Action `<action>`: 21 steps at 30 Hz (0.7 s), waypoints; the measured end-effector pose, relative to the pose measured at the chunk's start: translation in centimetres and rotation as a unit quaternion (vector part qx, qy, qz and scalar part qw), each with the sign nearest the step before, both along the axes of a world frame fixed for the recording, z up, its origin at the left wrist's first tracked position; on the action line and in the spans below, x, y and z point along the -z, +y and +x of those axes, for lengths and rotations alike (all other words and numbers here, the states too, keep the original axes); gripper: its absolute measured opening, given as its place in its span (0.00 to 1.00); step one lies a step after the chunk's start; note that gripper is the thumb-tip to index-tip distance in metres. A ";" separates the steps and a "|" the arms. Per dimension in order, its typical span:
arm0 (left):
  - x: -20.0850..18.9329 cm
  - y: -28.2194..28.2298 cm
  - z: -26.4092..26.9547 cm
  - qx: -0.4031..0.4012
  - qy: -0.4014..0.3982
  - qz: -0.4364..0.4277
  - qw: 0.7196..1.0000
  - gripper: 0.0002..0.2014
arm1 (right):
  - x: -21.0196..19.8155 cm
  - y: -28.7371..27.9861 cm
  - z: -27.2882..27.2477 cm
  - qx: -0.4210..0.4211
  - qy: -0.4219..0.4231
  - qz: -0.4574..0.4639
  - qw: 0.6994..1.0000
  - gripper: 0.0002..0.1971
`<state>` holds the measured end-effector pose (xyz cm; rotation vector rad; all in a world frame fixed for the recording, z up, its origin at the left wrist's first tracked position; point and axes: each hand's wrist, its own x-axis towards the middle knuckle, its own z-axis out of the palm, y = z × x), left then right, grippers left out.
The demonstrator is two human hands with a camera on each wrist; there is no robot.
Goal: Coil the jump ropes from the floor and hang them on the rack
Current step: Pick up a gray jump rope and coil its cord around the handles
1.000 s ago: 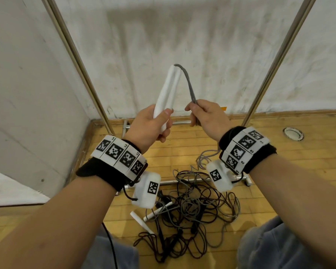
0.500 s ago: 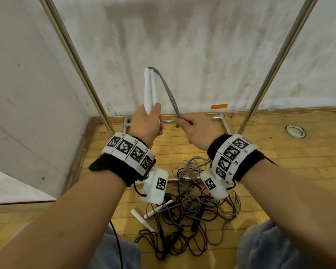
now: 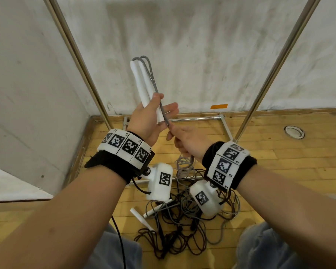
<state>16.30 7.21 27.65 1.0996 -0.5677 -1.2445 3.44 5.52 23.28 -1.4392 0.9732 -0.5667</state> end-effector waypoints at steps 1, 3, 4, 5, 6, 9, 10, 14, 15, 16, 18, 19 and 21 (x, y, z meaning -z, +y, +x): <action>0.0 0.0 0.0 0.007 0.001 -0.001 1.000 0.11 | 0.3 0.2 0.2 -0.004 0.025 -0.019 0.999 0.23; 0.1 0.0 0.0 0.010 -0.003 -0.004 1.000 0.10 | 0.6 0.4 0.6 -0.016 0.064 -0.046 0.997 0.25; 0.0 0.0 0.0 0.006 -0.012 -0.004 1.000 0.10 | 0.6 0.4 0.6 -0.026 0.072 -0.048 0.996 0.26; 0.0 -0.1 0.1 -0.005 -0.022 -0.003 1.000 0.09 | 0.6 0.5 0.7 -0.039 0.075 -0.041 0.996 0.26; 0.0 -0.2 0.2 -0.019 -0.027 -0.002 0.999 0.08 | 0.6 0.5 0.7 -0.051 0.075 -0.030 0.995 0.26; -0.1 -0.7 1.0 -0.084 -0.041 -0.001 0.996 0.06 | 0.7 0.9 0.6 -0.071 0.083 -0.043 0.993 0.20; -0.1 -0.9 1.4 -0.112 -0.057 0.002 0.992 0.05 | 0.7 0.9 0.6 -0.073 0.096 -0.075 0.990 0.18; 0.3 -1.4 3.0 -0.194 -0.251 0.008 0.948 0.08 | 0.4 0.3 -0.2 -0.081 0.151 -0.154 0.973 0.18; 0.5 -1.4 3.4 -0.204 -0.315 0.009 0.927 0.08 | 0.3 0.2 -0.5 -0.091 0.160 -0.156 0.971 0.20; 0.7 -1.5 3.8 -0.209 -0.365 0.012 0.907 0.08 | 0.2 0.1 -0.8 -0.099 0.167 -0.157 0.968 0.20; 1.2 -1.4 4.5 -0.202 -0.457 0.023 0.866 0.08 | -0.2 -0.1 -1.4 -0.101 0.178 -0.171 0.964 0.18; 1.5 -1.3 4.7 -0.189 -0.508 0.032 0.840 0.08 | -0.6 -0.3 -1.7 -0.099 0.186 -0.190 0.959 0.17; 1.9 -1.0 5.2 -0.151 -0.591 0.063 0.790 0.08 | -1.4 -0.9 -2.1 -0.087 0.191 -0.237 0.949 0.16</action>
